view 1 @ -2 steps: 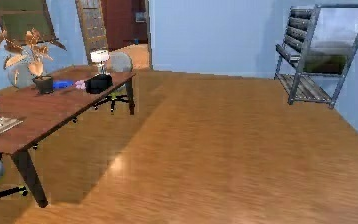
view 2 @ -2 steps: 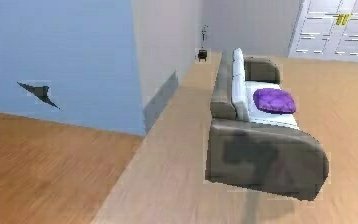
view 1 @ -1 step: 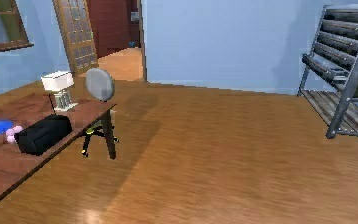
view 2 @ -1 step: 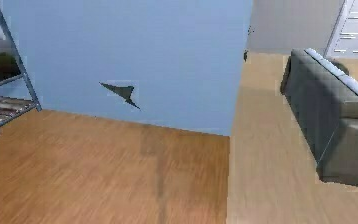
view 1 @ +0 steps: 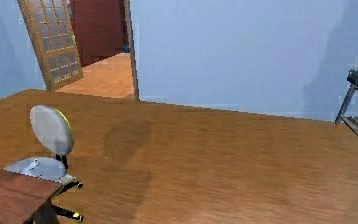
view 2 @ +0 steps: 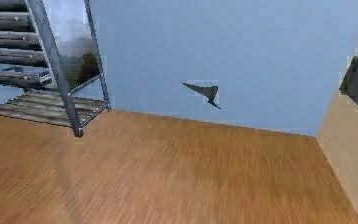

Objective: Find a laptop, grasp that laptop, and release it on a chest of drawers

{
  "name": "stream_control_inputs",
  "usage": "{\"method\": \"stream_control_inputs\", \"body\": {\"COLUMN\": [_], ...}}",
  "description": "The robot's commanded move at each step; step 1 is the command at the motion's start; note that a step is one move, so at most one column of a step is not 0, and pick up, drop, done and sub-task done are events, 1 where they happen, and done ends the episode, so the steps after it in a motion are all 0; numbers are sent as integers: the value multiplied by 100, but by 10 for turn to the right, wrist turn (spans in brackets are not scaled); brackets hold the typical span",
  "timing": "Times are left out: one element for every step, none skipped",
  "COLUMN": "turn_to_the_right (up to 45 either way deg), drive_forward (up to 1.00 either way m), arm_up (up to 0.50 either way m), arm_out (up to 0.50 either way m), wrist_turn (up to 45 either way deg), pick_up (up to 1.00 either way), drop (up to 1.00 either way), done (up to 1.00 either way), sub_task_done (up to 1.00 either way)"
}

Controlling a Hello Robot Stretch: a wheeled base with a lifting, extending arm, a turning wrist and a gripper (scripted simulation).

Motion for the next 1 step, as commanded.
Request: {"method": "stream_control_inputs", "body": {"turn_to_the_right": [0], "drive_forward": [90], "arm_up": [0], "arm_out": [0], "wrist_turn": [0], "pick_up": [0], "drop": [0], "done": [0], "sub_task_done": [0]}}
